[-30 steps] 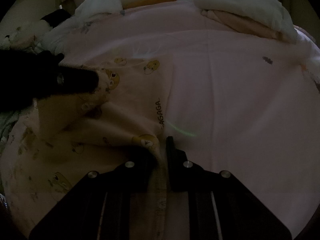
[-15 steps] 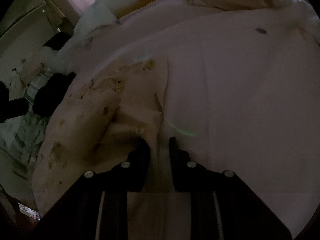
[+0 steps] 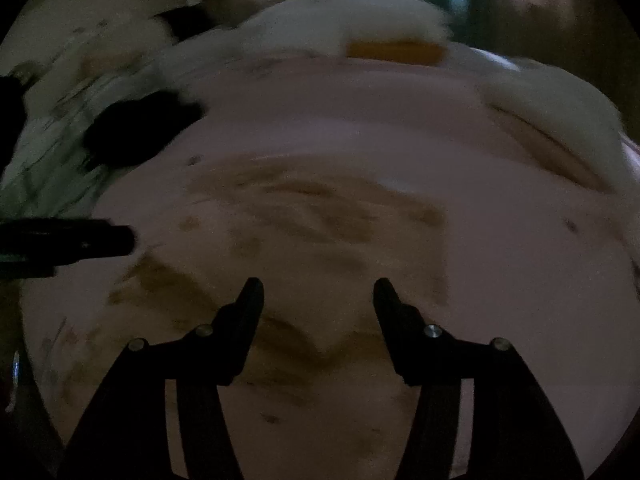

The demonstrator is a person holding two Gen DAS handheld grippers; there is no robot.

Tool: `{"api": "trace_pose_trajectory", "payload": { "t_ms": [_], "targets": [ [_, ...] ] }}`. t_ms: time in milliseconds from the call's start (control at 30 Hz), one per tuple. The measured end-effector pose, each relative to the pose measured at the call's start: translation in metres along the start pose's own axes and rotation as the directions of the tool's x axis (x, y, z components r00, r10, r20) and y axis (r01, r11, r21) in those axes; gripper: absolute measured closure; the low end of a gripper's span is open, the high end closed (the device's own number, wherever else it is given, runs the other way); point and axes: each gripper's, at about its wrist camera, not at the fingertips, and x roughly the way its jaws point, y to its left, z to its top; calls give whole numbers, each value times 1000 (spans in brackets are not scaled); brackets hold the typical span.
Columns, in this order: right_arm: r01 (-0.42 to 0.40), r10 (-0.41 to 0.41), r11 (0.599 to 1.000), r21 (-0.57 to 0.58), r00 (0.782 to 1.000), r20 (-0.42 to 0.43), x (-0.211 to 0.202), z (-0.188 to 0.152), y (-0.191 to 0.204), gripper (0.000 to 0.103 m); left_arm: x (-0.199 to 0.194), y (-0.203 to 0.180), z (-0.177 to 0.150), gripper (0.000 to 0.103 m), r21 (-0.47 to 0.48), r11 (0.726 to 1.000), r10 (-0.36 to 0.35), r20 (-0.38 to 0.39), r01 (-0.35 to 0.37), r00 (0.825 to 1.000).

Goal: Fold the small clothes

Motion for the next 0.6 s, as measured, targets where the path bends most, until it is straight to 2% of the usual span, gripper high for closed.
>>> {"api": "trace_pose_trajectory", "payload": {
  "t_ms": [33,167,233,267,333,367,400,533,600],
  "targets": [
    [-1,1,1000,-24,1000,-16,8,3,7,47,0,7,-3,43,-2,1000,22,16,-22,1000],
    [96,-105,990,-101,991,-88,52,6,29,49,0,23,-12,43,8,999,44,85,-45,995],
    [185,-204,973,-140,969,-138,76,1,29,57,2,27,-17,43,26,998,62,106,-65,992],
    [204,-227,965,-163,964,-137,84,-3,27,58,4,28,-19,43,44,996,76,100,-80,992],
    [191,-205,973,-129,973,-110,78,-2,21,71,6,33,-23,43,56,996,67,87,-72,994],
    [187,-196,978,-92,974,-109,75,2,17,90,6,34,-24,43,56,996,61,80,-65,995],
    [191,-198,979,-73,973,-114,75,5,13,95,6,36,-26,43,52,997,54,78,-58,995],
    [155,-153,988,26,987,-54,59,22,3,96,1,40,-31,43,50,998,37,89,-41,995],
    [109,-107,991,83,994,-20,47,34,0,96,-2,41,-33,43,57,997,44,95,-49,994]
  ]
}}
